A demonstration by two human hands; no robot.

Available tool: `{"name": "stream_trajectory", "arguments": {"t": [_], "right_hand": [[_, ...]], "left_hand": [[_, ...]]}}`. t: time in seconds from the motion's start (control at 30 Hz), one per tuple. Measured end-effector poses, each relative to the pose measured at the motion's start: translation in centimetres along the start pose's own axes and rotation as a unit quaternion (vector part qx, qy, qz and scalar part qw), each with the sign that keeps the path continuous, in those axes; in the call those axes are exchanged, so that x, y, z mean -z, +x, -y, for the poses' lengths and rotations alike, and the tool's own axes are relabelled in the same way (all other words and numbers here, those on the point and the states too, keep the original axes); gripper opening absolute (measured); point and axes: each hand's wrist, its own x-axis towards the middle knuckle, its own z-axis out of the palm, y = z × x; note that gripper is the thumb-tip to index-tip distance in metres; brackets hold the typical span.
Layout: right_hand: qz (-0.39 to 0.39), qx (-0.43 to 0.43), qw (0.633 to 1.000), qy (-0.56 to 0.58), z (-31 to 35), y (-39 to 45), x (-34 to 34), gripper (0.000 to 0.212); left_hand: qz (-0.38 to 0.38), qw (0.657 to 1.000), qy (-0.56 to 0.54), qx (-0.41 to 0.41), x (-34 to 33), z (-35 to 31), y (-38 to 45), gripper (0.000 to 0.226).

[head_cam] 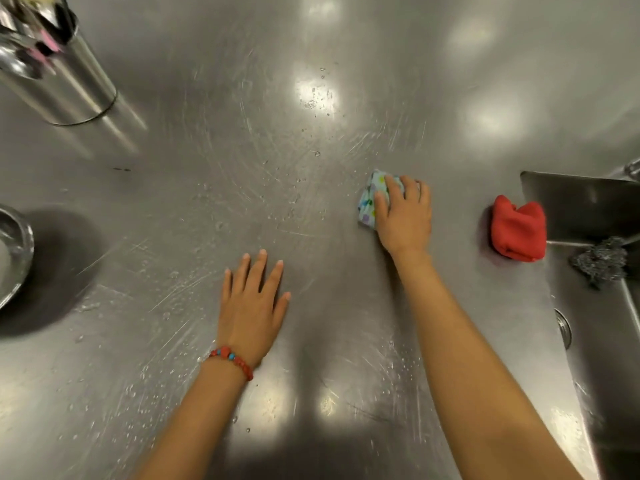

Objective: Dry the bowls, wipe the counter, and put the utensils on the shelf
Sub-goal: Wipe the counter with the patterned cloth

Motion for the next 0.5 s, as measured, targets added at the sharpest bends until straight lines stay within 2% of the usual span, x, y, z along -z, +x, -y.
{"name": "stream_trajectory", "arguments": {"t": [0.07, 0.13, 0.23, 0.4, 0.5], "right_hand": [[-0.008, 0.037, 0.999, 0.018, 0.2, -3.2, -0.3, 0.043], [-0.009, 0.07, 0.997, 0.03, -0.2, -5.0, -0.2, 0.041], [-0.006, 0.08, 0.997, 0.019, -0.8, -1.7, -0.2, 0.04], [-0.004, 0.001, 1.0, 0.006, 0.5, 6.1, -0.6, 0.044], [0.01, 0.014, 1.0, 0.003, 2.0, 4.2, -1.1, 0.045]], "left_hand": [[0.0, 1.0, 0.007, -0.002, 0.1, -0.1, 0.0, 0.049], [0.007, 1.0, 0.011, -0.005, 0.3, -0.2, 0.1, 0.064], [0.016, 1.0, 0.019, 0.0, 0.6, -0.2, 0.1, 0.076], [0.014, 1.0, 0.019, 0.007, 0.9, -0.5, 0.1, 0.074], [0.015, 1.0, 0.011, 0.008, 0.9, -0.7, 0.1, 0.059]]}}
